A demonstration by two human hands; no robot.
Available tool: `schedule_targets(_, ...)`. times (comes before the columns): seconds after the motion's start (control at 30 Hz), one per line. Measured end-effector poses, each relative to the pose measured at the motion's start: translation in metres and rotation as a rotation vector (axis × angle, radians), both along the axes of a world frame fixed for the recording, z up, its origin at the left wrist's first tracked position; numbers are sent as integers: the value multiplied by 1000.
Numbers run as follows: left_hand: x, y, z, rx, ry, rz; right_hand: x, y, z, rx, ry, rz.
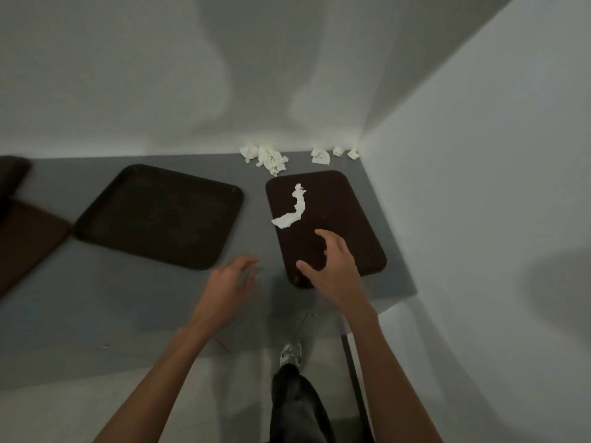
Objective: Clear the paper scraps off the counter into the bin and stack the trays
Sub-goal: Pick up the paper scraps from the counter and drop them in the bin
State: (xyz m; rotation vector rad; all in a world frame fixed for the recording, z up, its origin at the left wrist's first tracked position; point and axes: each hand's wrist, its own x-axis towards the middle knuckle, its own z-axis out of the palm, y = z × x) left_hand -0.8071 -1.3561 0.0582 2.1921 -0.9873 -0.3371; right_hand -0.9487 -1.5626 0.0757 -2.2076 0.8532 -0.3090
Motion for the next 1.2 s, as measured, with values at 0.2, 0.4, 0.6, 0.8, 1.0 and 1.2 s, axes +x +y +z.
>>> schedule_targets(0.2, 68, -111, -25, 209, 56, -27, 110, -98, -31, -59, 311, 140)
schedule_targets(0.4, 112, -199, -45, 320, 196, 48, 189, -161, -65, 15, 415, 256)
schedule_targets(0.6, 145, -225, -77, 322, 103, 27, 204, -171, -86, -17, 330, 326)
schedule_targets(0.8, 158, -247, -75, 89, 380, 183, 203, -177, -80, 221, 132, 195)
schedule_targets(1.0, 170, -276, -47, -207, 647, 317, 231, -203, -45, 240, -21, 94)
schedule_targets(1.2, 194, -275, -22, -230, 590, 405, 283, -278, -42, 88, 100, 219)
